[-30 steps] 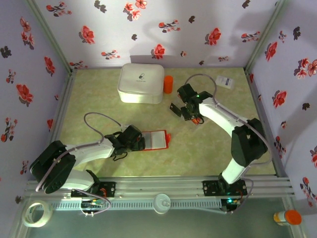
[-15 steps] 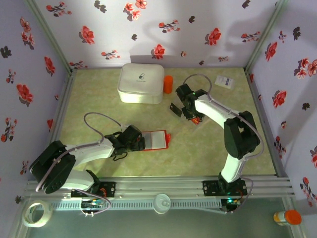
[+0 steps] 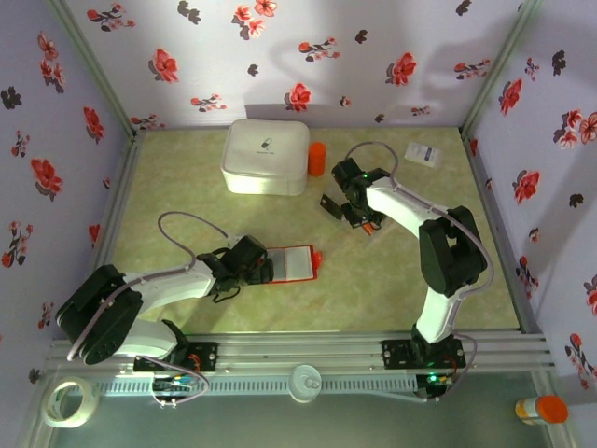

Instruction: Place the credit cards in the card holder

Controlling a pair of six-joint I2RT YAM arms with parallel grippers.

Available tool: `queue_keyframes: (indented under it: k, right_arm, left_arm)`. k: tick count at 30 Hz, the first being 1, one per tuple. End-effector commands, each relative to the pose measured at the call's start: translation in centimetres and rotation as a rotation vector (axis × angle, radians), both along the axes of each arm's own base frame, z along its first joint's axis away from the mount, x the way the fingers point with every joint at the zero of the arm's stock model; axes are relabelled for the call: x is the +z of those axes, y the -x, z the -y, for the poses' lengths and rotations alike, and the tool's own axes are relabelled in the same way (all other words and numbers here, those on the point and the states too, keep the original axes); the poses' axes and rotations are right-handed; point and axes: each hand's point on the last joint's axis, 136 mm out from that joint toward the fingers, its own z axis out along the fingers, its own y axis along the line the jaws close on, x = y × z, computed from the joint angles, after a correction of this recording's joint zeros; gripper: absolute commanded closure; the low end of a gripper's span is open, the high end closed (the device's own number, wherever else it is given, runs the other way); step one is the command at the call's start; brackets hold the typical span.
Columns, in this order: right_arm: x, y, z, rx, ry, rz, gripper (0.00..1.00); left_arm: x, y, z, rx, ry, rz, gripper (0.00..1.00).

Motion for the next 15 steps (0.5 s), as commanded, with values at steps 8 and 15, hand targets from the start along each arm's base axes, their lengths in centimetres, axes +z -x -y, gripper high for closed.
queue_keyframes:
  k: [8, 15]
  right_arm:
    - [3.3, 0.0, -1.3, 0.092, -0.089, 0.029, 0.87]
    - [5.7, 0.3, -2.1, 0.142, -0.138, 0.051, 1.00]
  left_arm:
    - [-1.8, 1.4, -2.0, 0.018, -0.085, -0.055, 0.04]
    - [-2.0, 1.5, -2.1, 0.019, -0.085, -0.059, 0.04]
